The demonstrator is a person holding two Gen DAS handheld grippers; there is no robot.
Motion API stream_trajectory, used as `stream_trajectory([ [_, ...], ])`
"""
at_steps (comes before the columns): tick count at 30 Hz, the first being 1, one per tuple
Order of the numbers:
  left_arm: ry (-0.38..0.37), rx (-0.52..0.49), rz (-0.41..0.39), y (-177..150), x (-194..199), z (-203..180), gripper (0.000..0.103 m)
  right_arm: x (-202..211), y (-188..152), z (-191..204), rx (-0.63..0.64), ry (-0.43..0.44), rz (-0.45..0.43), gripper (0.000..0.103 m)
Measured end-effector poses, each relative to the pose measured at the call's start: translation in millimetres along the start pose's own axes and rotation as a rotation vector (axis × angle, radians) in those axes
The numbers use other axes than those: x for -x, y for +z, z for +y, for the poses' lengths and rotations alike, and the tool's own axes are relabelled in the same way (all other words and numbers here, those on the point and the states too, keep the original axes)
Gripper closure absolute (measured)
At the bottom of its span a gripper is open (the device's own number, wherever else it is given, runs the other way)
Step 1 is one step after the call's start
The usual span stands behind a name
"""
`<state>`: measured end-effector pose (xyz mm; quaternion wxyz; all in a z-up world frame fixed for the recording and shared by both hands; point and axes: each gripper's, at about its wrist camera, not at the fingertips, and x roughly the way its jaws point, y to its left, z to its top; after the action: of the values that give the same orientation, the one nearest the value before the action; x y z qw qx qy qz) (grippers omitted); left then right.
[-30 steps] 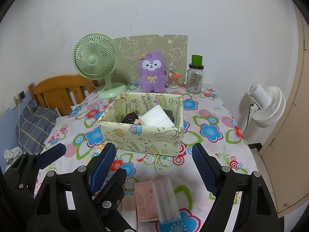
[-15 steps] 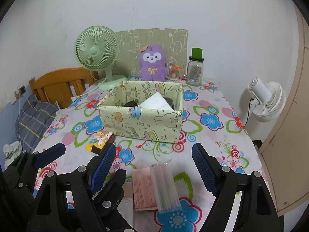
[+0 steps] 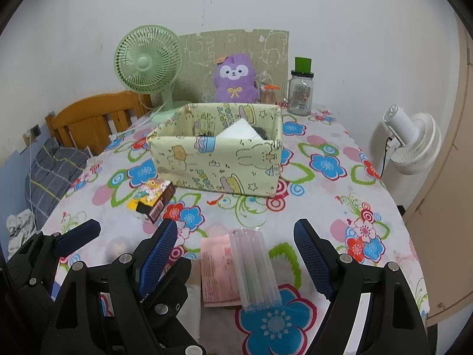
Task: Organize soft objects
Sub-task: 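Grasp the beige plastic-wrapped roll with the left gripper while the right grasps the clear tube bundle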
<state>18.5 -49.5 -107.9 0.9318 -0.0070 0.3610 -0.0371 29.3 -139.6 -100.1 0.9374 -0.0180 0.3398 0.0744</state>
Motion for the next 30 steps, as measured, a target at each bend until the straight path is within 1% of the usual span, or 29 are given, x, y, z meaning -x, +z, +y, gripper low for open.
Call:
stream_trajectory([
  [3, -0.002, 0.007, 0.014, -5, -4, -1, 0.002, -3, -5, -1, 0.004, 0.001, 0.011, 0.019],
  [8, 0.003, -0.009, 0.026, -12, -8, -5, 0.003, -8, -14, -4, 0.004, -0.001, 0.032, 0.019],
  [14, -0.004, -0.026, 0.049, -22, -16, -9, 0.007, -14, -25, -9, -0.008, -0.014, 0.053, 0.019],
  [18, -0.002, -0.016, 0.067, -26, -22, -6, 0.012, -19, -32, -12, -0.013, -0.027, 0.069, 0.019],
  [20, -0.006, -0.005, 0.074, -28, -24, -3, 0.017, -22, -34, -13, -0.024, -0.039, 0.080, 0.019],
  [24, -0.011, -0.025, 0.089, -33, -28, -3, 0.019, -27, -38, -13, -0.028, -0.037, 0.095, 0.019],
  [26, -0.016, -0.019, 0.100, -36, -30, -1, 0.020, -30, -40, -10, -0.018, -0.037, 0.105, 0.019],
  [30, -0.031, -0.009, 0.130, -40, -36, 2, 0.028, -36, -44, -7, -0.005, -0.038, 0.122, 0.019],
])
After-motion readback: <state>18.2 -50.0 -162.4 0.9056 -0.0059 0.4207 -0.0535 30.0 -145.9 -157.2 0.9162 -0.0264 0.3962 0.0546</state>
